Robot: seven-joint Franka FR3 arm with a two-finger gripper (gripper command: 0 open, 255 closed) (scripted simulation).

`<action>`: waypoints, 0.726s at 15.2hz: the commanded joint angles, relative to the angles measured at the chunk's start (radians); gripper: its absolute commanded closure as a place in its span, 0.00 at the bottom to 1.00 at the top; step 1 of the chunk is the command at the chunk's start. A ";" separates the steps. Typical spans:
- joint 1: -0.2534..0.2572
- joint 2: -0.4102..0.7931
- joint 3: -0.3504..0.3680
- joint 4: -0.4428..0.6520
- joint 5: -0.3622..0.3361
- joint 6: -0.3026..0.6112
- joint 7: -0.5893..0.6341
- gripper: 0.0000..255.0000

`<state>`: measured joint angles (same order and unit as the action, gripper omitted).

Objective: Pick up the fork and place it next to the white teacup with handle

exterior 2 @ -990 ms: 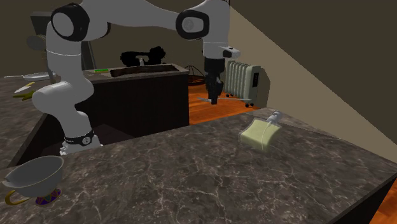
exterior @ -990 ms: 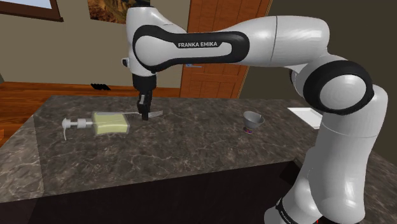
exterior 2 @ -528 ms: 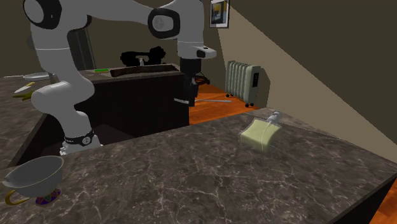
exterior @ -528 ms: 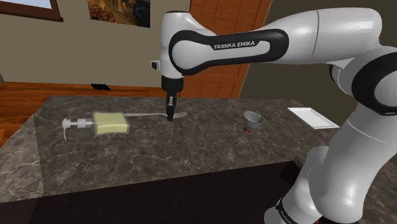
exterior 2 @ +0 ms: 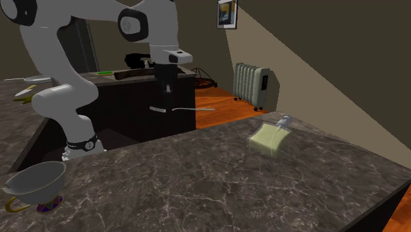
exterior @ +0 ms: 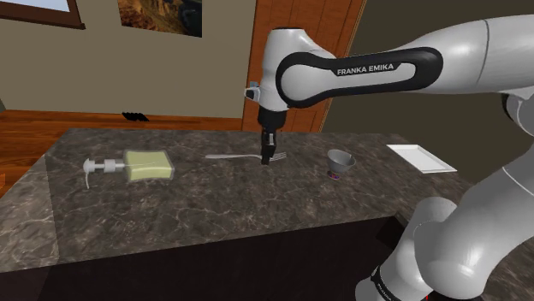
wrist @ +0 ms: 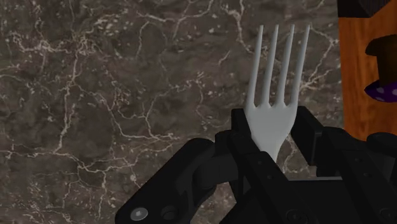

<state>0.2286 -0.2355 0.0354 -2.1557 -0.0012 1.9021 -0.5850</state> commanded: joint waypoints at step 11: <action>-0.091 -0.378 -0.139 -0.316 -0.073 -0.058 -0.190 1.00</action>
<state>0.1472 -0.5785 -0.0904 -2.4446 -0.0646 1.8510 -0.7580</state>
